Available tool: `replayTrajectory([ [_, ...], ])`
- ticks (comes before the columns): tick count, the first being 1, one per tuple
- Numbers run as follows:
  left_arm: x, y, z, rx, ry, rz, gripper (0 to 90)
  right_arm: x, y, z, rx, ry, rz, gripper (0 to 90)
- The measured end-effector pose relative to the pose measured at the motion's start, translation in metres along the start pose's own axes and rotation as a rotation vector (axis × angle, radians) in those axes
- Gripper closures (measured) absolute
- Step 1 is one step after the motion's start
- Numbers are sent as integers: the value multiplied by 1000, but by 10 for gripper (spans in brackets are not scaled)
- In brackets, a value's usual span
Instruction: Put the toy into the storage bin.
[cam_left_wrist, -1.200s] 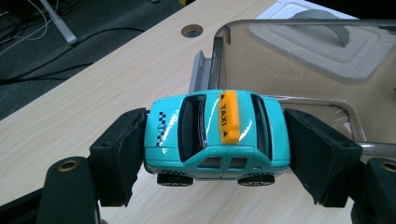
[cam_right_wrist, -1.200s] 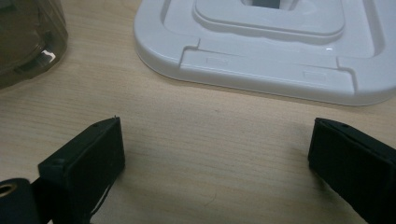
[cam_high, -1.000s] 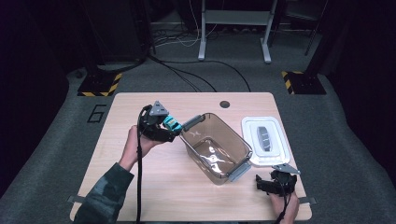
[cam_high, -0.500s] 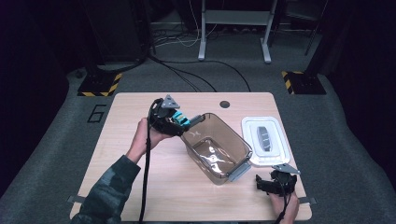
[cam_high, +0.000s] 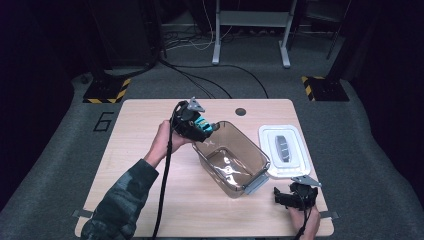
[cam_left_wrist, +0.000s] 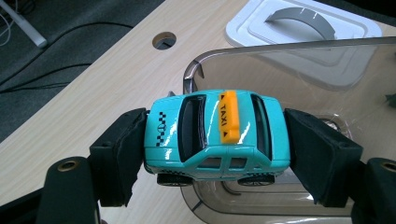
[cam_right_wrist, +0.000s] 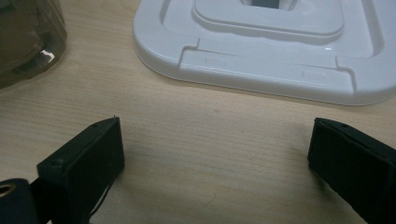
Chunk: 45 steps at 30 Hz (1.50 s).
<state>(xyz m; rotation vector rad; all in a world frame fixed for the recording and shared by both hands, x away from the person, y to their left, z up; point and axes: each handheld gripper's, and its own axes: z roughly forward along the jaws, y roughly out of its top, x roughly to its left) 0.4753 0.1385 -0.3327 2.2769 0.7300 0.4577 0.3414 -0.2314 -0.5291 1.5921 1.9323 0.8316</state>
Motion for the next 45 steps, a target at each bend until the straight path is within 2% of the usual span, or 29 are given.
replayTrajectory([
  [4, -1, 4, 5, 21, -20, 8, 245, 0, 0, 0, 1, 0, 1, 28],
  [20, -7, 26, 23, 53, -50, 12, 245, 0, 0, 0, 3, -2, 5, 28],
  [26, -12, 36, 32, 79, -61, 34, 245, 0, 0, 0, 3, -2, 5, 28],
  [45, -20, 44, 54, 152, -97, 65, 245, 0, 0, 0, 0, -2, 2, 28],
])
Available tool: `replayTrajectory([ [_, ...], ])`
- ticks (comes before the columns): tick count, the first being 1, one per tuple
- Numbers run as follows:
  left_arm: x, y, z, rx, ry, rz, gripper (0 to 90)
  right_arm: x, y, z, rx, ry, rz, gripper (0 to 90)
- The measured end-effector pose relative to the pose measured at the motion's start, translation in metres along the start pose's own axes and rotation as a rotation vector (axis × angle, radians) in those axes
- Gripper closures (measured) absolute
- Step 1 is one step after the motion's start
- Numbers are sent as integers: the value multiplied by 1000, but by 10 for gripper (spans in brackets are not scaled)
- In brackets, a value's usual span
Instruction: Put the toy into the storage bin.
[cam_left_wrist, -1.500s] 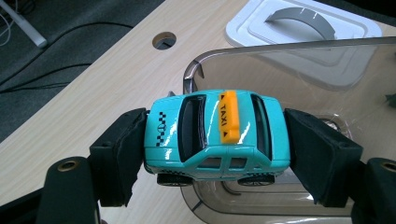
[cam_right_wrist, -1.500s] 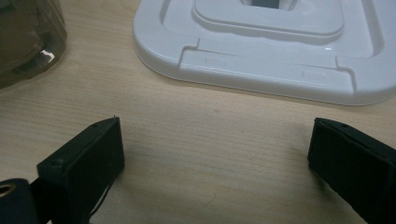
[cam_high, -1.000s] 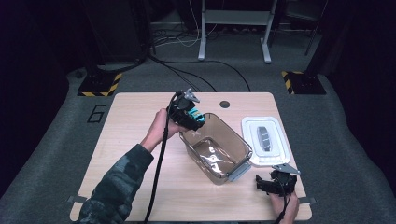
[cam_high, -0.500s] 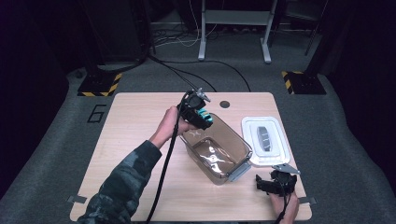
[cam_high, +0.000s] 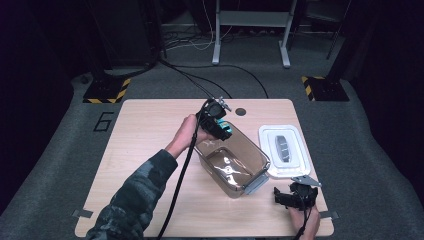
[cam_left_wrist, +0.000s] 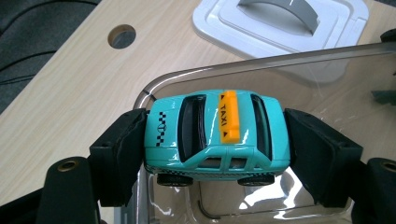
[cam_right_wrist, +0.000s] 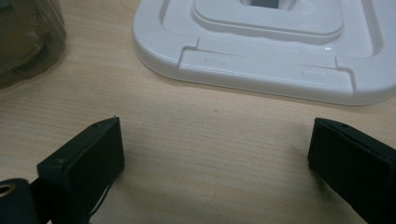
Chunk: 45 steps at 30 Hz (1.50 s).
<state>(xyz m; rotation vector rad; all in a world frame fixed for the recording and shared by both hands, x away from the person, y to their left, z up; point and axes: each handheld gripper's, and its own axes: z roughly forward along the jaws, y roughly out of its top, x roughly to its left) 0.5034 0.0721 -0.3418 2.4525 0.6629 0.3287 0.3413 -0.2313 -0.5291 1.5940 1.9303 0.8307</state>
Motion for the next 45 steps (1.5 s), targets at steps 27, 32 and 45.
replayTrajectory([
  [27, -7, 8, 30, 101, -13, 7, 244, 0, 0, 0, 2, 1, -1, 28],
  [32, -8, 8, 36, 112, -20, 2, 244, 0, 0, 0, 2, 1, -1, 28],
  [45, -14, 7, 52, 129, -9, -12, 244, 0, 0, 0, 2, 1, -2, 28],
])
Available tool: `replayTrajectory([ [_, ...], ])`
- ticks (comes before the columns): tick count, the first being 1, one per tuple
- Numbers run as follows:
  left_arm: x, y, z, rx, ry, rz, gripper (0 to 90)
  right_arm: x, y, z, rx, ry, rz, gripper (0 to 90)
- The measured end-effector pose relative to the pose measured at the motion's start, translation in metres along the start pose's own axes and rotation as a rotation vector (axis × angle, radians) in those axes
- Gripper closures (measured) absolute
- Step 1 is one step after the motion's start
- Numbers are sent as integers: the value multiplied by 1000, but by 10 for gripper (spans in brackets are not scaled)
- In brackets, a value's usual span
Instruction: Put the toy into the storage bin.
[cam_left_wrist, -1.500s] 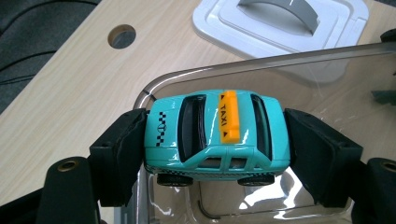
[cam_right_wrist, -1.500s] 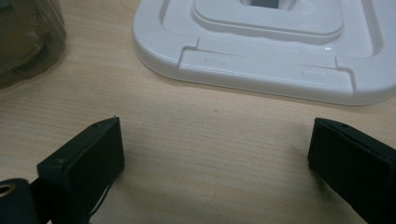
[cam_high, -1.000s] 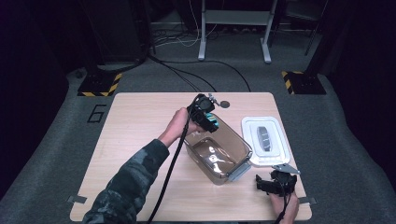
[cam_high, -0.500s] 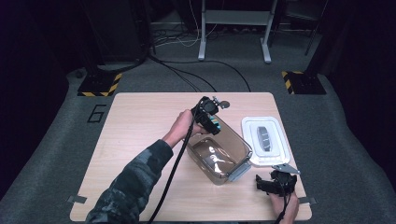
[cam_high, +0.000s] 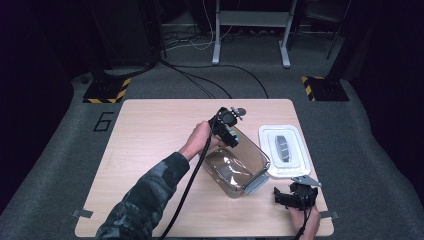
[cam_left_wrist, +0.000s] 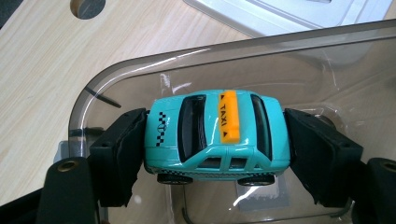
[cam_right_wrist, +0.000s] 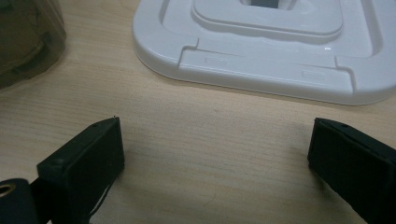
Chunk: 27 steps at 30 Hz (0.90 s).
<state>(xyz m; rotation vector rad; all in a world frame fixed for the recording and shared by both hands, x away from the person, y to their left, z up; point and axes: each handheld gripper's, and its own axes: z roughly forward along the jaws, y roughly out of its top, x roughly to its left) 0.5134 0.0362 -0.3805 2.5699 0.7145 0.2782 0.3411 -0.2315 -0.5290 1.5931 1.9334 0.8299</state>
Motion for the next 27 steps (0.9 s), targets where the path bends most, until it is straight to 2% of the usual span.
replayTrajectory([
  [10, -1, -2, 9, 12, 12, -32, 243, 0, 0, 0, 1, 0, 4, 28],
  [14, -1, -1, 11, 15, 23, -34, 243, 0, 0, 0, 0, 0, -1, 28],
  [21, -3, 0, 16, 25, 17, -40, 243, 0, 0, 0, -1, 0, -1, 28],
  [27, -3, 1, 18, 37, 35, -48, 243, 0, 0, 0, -1, 0, -2, 28],
])
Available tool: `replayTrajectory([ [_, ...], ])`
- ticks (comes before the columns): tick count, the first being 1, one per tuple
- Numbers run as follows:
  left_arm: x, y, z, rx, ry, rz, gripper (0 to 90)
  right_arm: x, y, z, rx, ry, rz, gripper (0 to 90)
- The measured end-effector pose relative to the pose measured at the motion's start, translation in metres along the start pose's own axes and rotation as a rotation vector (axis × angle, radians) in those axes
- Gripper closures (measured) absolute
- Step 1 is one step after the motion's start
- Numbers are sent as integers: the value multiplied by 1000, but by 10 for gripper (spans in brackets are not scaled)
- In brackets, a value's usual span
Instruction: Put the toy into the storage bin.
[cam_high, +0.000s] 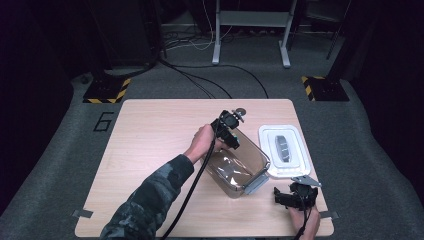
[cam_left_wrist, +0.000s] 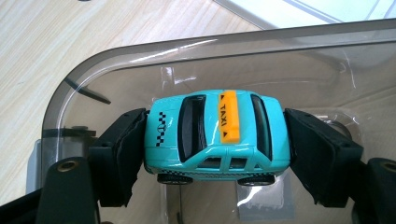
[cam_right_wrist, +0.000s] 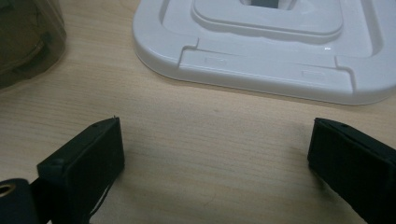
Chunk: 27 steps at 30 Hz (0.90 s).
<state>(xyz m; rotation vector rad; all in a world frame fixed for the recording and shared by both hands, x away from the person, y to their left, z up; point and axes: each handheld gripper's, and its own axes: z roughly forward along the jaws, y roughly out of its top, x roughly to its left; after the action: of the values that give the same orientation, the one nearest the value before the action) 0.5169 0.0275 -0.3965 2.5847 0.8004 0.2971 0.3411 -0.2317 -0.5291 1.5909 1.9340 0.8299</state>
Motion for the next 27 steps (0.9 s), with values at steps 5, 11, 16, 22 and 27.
replayTrajectory([
  [5, -1, 1, 1, 1, 6, -4, 243, 0, 0, 0, 0, 0, 0, 28],
  [11, -2, 1, 2, 4, 13, -8, 241, 0, 0, 0, 0, 0, 0, 28],
  [16, -3, 1, 5, 5, -4, -20, 239, 0, 0, 0, 0, -1, -1, 28],
  [22, -2, 0, 3, -16, -3, -31, 228, 0, 0, 0, -1, -1, 0, 28],
  [27, -2, 0, -2, -25, 5, -29, 181, 0, 0, 0, -1, -1, 4, 29],
])
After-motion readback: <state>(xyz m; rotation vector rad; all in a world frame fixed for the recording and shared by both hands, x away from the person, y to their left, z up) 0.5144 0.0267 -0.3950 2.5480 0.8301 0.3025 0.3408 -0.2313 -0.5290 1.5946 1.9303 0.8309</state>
